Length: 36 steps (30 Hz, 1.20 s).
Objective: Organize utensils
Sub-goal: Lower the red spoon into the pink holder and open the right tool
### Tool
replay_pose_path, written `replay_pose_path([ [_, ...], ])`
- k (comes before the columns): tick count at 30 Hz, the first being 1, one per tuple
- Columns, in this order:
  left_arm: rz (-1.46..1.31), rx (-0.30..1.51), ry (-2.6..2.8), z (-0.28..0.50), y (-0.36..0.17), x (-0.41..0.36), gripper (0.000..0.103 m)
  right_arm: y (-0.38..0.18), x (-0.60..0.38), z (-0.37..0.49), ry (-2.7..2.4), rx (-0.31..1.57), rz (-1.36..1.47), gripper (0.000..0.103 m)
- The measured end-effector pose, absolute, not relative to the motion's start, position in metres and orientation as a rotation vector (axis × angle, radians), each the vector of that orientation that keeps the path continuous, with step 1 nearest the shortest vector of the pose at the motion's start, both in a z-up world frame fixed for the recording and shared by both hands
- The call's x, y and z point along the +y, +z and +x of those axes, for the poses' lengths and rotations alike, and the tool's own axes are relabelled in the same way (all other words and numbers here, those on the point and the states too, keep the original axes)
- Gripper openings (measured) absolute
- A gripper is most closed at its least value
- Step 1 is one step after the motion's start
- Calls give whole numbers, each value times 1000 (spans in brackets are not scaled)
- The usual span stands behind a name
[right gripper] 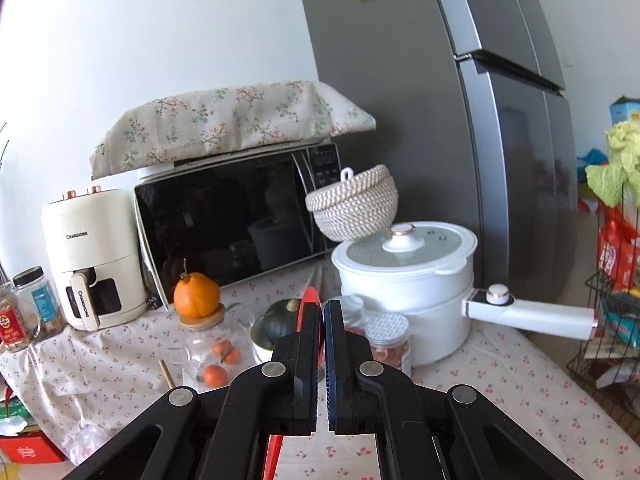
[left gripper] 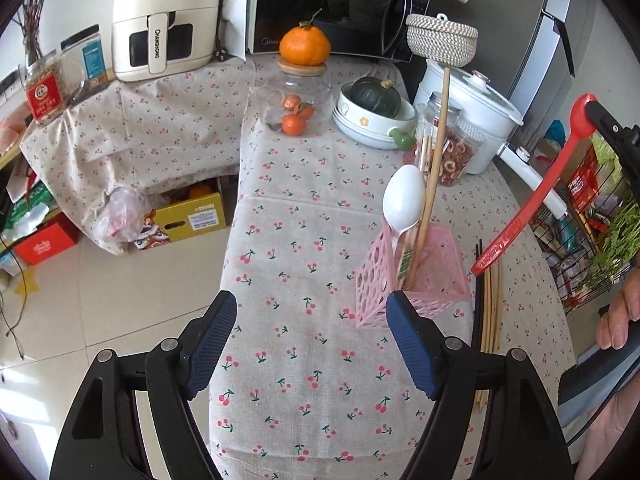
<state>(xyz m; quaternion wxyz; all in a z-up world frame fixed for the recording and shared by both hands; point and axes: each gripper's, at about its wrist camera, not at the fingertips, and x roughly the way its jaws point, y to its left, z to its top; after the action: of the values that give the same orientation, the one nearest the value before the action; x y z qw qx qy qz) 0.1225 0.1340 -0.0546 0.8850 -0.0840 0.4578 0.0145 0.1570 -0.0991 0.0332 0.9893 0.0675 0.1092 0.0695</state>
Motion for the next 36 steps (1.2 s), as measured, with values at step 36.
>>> replay_pose_path([
  [36, -178, 999, -21, 126, -59, 124, 80, -24, -67, 182, 235, 463, 70, 28],
])
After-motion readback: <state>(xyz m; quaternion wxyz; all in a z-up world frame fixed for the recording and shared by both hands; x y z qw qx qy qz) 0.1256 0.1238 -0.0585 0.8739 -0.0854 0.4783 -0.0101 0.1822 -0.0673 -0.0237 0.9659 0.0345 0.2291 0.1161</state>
